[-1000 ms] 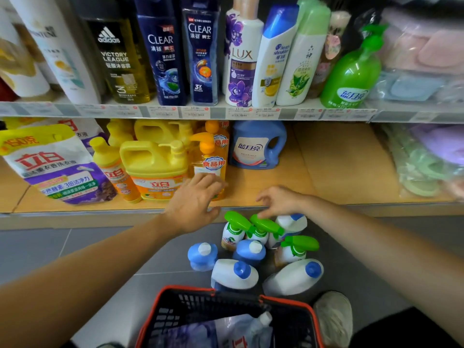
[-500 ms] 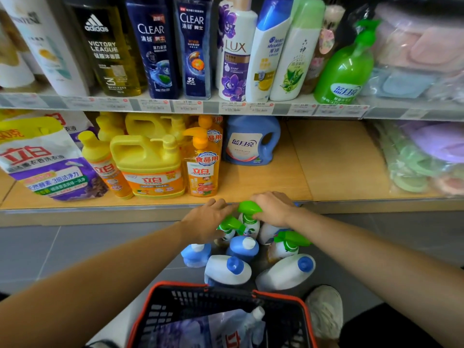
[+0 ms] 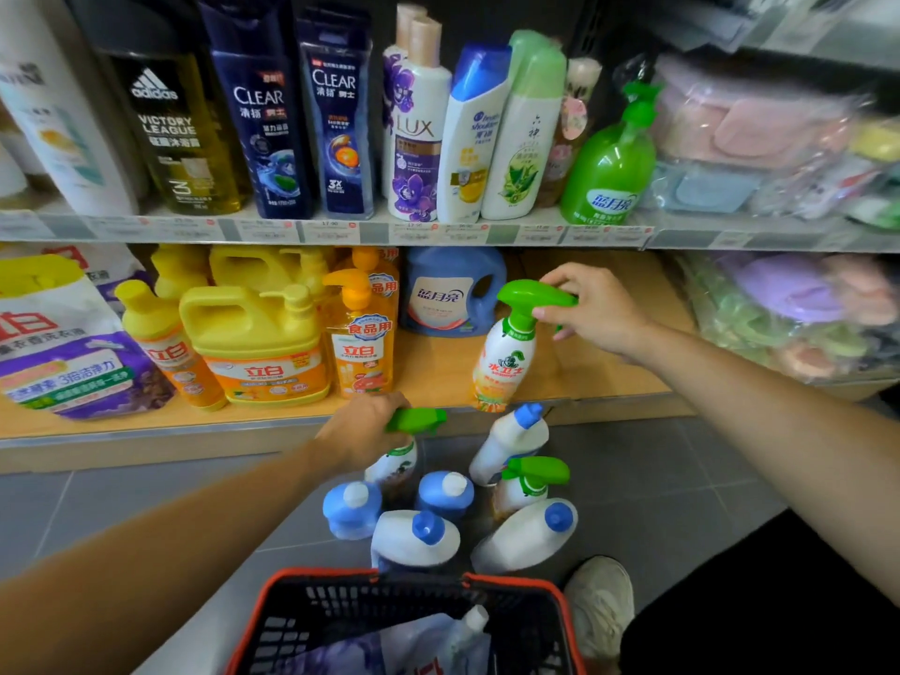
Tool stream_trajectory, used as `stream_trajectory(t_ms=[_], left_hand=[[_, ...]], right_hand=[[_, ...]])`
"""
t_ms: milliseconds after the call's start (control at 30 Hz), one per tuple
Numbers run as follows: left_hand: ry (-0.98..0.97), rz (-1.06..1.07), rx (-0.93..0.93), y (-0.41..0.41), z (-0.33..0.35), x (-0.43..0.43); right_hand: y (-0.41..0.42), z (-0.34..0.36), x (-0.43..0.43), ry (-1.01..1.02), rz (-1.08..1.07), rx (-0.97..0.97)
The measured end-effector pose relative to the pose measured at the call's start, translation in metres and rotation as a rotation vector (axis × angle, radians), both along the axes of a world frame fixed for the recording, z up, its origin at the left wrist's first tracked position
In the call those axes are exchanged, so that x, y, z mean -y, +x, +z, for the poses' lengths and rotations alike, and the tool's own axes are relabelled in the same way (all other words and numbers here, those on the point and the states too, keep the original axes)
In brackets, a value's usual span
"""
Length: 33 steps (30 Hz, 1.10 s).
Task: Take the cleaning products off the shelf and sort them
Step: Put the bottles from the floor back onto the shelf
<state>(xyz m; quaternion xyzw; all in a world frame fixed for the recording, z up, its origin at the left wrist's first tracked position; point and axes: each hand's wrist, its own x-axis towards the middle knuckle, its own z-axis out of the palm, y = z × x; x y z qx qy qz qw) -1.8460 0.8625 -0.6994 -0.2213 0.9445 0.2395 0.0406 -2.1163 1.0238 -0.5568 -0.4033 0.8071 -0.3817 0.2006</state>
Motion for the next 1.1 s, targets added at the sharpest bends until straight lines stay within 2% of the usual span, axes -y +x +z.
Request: stream_trajectory(t_ms=[100, 367, 533, 700, 967, 1033, 1100], left_hand=[[-0.027, 0.024, -0.096, -0.006, 0.030, 0.005], [0.076, 0.085, -0.478, -0.033, 0.109, 0.000], [0.040, 0.092, -0.584, -0.051, 0.114, -0.007], [0.094, 0.179, -0.585, -0.079, 0.088, -0.007], [0.458, 0.395, -0.709, -0.109, 0.049, -0.013], [0.467, 0.408, -0.672, -0.110, 0.033, -0.018], [0.385, 0.428, -0.581, -0.111, 0.014, -0.023]], right_hand=[[-0.012, -0.010, -0.003, -0.069, -0.097, 0.012], [-0.047, -0.048, -0.007, -0.149, -0.327, 0.047], [-0.043, -0.074, -0.018, -0.206, -0.554, 0.226], [-0.026, -0.111, -0.030, 0.086, -0.389, 0.331], [-0.019, -0.142, -0.011, -0.030, -0.554, 0.375], [-0.014, -0.155, -0.005, -0.075, -0.604, 0.304], [-0.013, -0.165, -0.002, -0.094, -0.617, 0.235]])
